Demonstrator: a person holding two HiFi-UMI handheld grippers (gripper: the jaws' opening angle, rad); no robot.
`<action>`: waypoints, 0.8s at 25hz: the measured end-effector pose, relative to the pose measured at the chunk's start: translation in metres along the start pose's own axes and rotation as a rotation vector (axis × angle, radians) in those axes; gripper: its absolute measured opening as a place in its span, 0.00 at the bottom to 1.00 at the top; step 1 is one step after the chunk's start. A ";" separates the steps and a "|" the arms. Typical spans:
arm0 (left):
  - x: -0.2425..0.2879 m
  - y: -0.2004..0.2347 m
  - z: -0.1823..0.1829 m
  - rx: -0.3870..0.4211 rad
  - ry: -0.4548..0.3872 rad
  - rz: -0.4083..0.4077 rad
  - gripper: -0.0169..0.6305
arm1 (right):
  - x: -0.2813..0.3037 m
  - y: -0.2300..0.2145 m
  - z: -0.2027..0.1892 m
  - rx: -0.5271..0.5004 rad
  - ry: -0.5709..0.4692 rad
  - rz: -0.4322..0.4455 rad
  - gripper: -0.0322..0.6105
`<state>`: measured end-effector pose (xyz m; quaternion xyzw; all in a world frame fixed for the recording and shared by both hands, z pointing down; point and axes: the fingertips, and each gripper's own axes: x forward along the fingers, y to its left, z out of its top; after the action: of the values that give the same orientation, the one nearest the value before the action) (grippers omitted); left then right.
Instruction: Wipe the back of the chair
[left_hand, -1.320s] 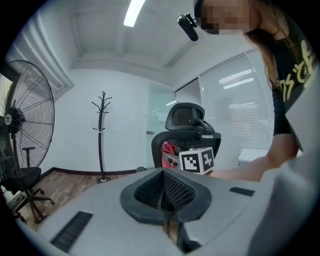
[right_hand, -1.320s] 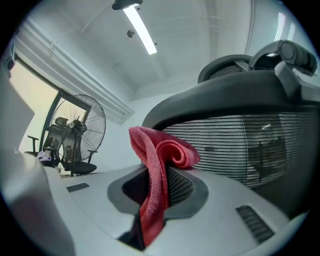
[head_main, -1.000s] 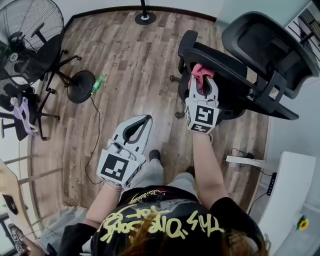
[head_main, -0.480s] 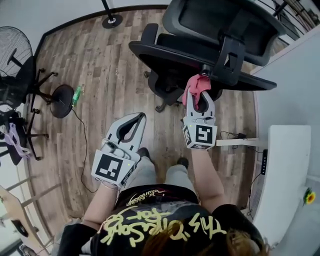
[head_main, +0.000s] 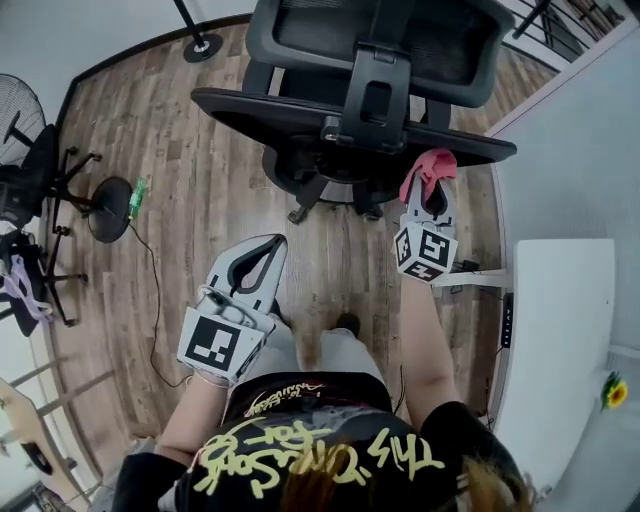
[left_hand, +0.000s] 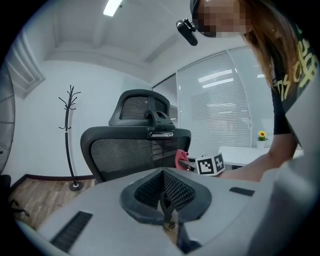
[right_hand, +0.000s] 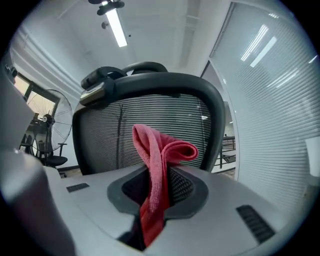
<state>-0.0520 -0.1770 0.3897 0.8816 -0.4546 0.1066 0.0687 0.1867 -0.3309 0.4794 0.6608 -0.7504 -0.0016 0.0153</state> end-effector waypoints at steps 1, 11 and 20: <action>0.001 -0.003 -0.001 -0.003 0.003 0.005 0.02 | 0.003 -0.009 -0.005 0.003 0.008 -0.011 0.15; 0.000 -0.012 0.002 0.025 0.017 0.106 0.02 | 0.036 -0.035 -0.034 0.054 0.043 -0.007 0.15; -0.008 -0.006 -0.004 0.021 0.060 0.151 0.02 | 0.046 -0.034 -0.034 0.098 0.030 -0.020 0.15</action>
<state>-0.0518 -0.1666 0.3911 0.8418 -0.5166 0.1426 0.0650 0.2157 -0.3802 0.5135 0.6682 -0.7426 0.0447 -0.0059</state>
